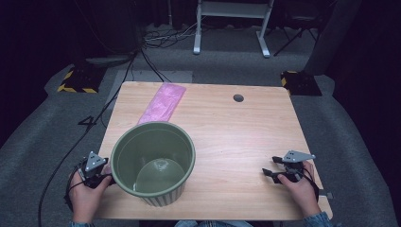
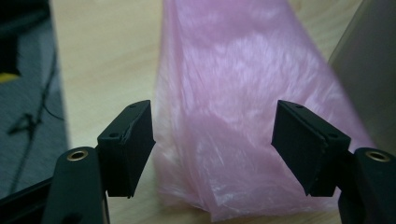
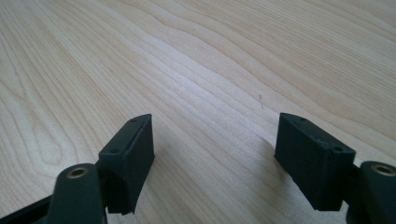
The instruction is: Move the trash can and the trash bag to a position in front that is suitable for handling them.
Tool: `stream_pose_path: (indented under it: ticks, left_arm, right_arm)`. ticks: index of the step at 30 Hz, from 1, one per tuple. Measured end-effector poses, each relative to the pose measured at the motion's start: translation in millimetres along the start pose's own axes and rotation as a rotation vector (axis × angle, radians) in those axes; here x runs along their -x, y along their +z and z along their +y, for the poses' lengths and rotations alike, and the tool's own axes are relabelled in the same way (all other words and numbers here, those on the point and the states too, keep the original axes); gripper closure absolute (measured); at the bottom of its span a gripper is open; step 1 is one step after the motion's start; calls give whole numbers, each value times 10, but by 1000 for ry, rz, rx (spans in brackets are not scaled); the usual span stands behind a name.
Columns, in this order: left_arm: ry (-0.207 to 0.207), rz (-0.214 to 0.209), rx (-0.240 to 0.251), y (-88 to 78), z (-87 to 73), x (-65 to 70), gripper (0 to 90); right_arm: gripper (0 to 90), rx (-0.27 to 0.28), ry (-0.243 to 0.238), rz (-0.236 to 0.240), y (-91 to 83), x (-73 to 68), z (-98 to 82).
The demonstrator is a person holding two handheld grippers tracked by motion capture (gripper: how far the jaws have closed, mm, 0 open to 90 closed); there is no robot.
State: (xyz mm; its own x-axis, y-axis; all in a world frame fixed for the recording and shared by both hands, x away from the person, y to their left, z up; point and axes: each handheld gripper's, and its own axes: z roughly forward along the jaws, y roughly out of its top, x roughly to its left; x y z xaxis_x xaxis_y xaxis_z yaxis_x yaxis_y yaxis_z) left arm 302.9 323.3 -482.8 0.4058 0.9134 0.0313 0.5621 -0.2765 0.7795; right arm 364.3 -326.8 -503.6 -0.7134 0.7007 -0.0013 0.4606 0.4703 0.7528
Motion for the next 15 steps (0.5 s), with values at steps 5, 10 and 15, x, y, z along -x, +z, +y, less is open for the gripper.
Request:
stream_pose_path:
  ticks: [5,10,15]
  left_arm:
    - [35,-38,-3,-183,76,98,278]
    - [33,-120,32,-228,85,231,268]
    - [80,-105,41,-153,158,379,323]
  right_arm:
    - [283,0,0,-1,0,0,0]
    - [283,0,0,-1,0,0,0]
    - [283,0,1,-1,0,-1,0]
